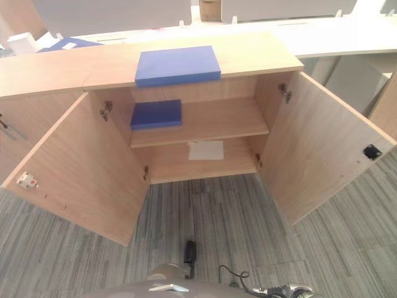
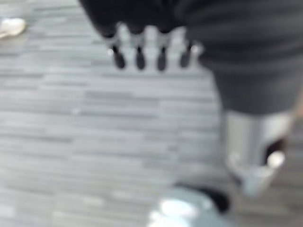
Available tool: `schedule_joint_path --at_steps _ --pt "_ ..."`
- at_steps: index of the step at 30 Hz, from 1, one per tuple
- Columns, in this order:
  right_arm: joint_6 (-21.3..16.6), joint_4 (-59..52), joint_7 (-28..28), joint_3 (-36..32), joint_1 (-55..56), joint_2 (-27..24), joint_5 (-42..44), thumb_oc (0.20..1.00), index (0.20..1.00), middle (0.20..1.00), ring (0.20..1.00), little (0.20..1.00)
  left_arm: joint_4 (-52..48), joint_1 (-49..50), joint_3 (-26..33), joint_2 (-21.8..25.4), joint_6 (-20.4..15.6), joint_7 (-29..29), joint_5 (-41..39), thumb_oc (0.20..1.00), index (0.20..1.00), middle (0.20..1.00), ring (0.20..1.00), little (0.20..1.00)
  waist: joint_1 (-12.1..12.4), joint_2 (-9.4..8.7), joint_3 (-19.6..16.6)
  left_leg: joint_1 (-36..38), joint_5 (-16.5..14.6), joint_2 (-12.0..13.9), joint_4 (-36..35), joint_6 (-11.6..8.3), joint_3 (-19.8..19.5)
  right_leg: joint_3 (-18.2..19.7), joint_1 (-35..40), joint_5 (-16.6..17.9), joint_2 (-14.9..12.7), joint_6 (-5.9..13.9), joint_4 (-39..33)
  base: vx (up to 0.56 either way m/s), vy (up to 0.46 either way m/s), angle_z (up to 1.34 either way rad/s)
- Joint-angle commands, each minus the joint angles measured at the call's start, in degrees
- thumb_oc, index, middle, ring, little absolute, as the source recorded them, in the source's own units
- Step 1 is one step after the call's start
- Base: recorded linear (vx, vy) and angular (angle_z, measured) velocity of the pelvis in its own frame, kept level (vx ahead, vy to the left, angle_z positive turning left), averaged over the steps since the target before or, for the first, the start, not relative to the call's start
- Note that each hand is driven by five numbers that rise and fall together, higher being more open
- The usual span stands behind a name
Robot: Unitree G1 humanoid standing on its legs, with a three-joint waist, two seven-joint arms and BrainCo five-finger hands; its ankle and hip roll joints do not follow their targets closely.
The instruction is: Put the empty folder in the office cabinet
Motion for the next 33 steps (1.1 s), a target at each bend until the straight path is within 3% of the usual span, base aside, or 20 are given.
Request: schedule_joint_path --at_steps 1,2,3,4,6,7,9,12,14,18,22,33 --pt "-2.0 0.5 -1.2 -0.2 -1.1 0.2 8.0 1.0 1.0 1.0 1.0 1.0 0.4 0.5 -2.2 4.9 0.4 -0.7 4.0 1.0 1.0 1.0 1.0 1.0 0.4 -0.84 -1.5 -5.0 -3.7 -3.8 0.9 5.02 -2.9 -7.6 2.5 -4.4 -0.7 1.94 13.2 0.32 0.303 -0.11" --pt "-2.3 0.1 -1.7 -0.8 -1.1 0.1 9.3 1.0 1.0 1.0 1.0 1.0 0.7 0.4 -2.0 5.1 -0.1 -0.9 4.1 1.0 1.0 1.0 1.0 1.0 0.3 -0.5 -1.4 -4.5 -4.0 -4.1 1.1 5.43 -2.6 -9.4 1.3 -1.5 -3.0 2.24 16.8 0.25 0.327 0.03" --pt "-3.2 -0.5 -1.7 -2.6 -1.1 -0.3 9.2 1.0 1.0 1.0 1.0 1.0 1.1 -0.2 -1.5 5.5 -0.8 -1.0 4.4 1.0 1.0 1.0 1.0 1.0 0.1 0.56 -0.9 -2.8 -5.2 -4.6 1.3 6.49 -2.2 -12.3 -3.6 5.2 -8.6 2.91 27.4 0.28 0.278 0.04" --pt "-3.8 -0.6 -1.0 -3.1 -1.1 -0.4 8.0 1.0 1.0 1.0 1.0 1.0 1.4 -0.4 -1.2 5.7 -1.2 -1.1 4.2 1.0 1.0 1.0 1.0 1.0 -0.3 0.52 -0.3 -0.6 -6.4 -4.8 0.8 6.41 -1.9 -12.8 -5.6 5.9 -11.2 3.64 29.8 0.27 0.223 -0.11" --pt "-4.4 -0.6 -0.2 -3.0 -1.1 -0.3 7.3 1.0 1.0 1.0 1.0 1.0 1.3 -0.7 -1.1 6.0 -1.4 -1.0 4.1 1.0 1.0 1.0 1.0 1.0 -0.8 1.26 0.2 1.6 -7.2 -4.1 0.4 6.33 -1.4 -13.6 -8.5 5.8 -12.4 3.62 29.4 0.15 0.0 -0.2" --pt "-4.4 -0.8 0.0 -2.7 -1.2 -0.3 7.5 1.0 1.0 1.0 1.0 1.0 0.8 -1.0 -1.0 6.6 -1.1 -1.0 3.8 1.0 1.0 1.0 1.0 1.0 -1.3 2.01 0.7 2.9 -7.1 -2.9 0.2 6.26 -1.0 -14.6 -10.4 6.3 -11.8 2.86 26.1 0.12 -0.148 0.0" --pt "-4.3 -1.1 -0.1 -2.1 -1.3 -0.1 7.9 1.0 1.0 1.0 1.0 1.0 -0.4 -1.5 -1.4 7.7 -0.2 -0.7 2.8 1.0 1.0 1.0 1.0 1.0 -2.3 2.0 1.6 4.6 -8.2 -1.9 0.1 5.75 -1.7 -13.8 -13.5 7.5 -10.8 3.27 20.4 0.13 -0.27 0.17" --pt "-3.7 -1.1 -0.6 -2.1 -1.0 -0.2 8.3 1.0 1.0 1.0 1.0 1.0 -1.4 -2.7 -2.1 8.4 1.4 -0.3 1.4 1.0 1.0 1.0 1.0 1.0 -5.1 0.78 2.8 6.7 -11.1 -0.8 0.1 4.45 -5.1 -7.3 -18.3 11.4 -8.3 5.66 6.1 0.16 -0.293 0.3" --pt "-3.2 -0.9 -0.7 -3.1 -0.5 -0.1 7.3 1.0 1.0 1.0 1.0 1.0 -1.4 -2.8 -2.4 8.6 1.9 -0.7 0.9 1.0 1.0 1.0 1.0 1.0 -6.3 0.71 3.1 7.9 -12.0 0.1 0.1 3.92 -6.2 -4.5 -20.2 11.2 -7.5 5.83 6.1 0.21 -0.199 0.42" --pt "-2.9 0.3 -0.1 -4.7 1.5 -0.6 7.0 1.0 1.0 1.0 1.0 1.0 -0.9 -1.0 -1.8 6.8 1.5 -0.4 1.8 1.0 1.0 1.0 1.0 1.0 -7.2 -0.89 1.4 8.4 -12.2 2.1 0.1 2.29 -6.1 -3.4 -14.6 9.6 -3.9 6.84 -1.0 0.27 -0.235 0.53" --pt "-3.1 -0.4 0.0 -5.3 2.5 -1.6 5.9 1.0 1.0 1.0 1.0 1.0 -0.7 1.0 -0.2 5.0 -0.2 -0.6 2.2 1.0 1.0 1.0 1.0 1.0 -6.8 -2.21 0.3 8.3 -11.6 4.2 0.1 0.53 -4.6 -3.6 -11.6 6.9 -1.2 4.94 -1.8 0.26 -0.23 0.19" --pt "-3.8 -4.4 -1.4 -4.7 2.1 -4.4 7.9 1.0 1.0 1.0 1.0 1.0 -2.6 2.0 -0.1 3.5 -0.6 0.1 0.9 1.0 1.0 1.0 1.0 1.0 -5.7 -3.22 1.5 5.1 -8.8 6.6 2.2 -1.84 -5.1 -4.5 -9.9 4.9 0.9 2.59 -1.8 0.09 -0.131 -0.02"
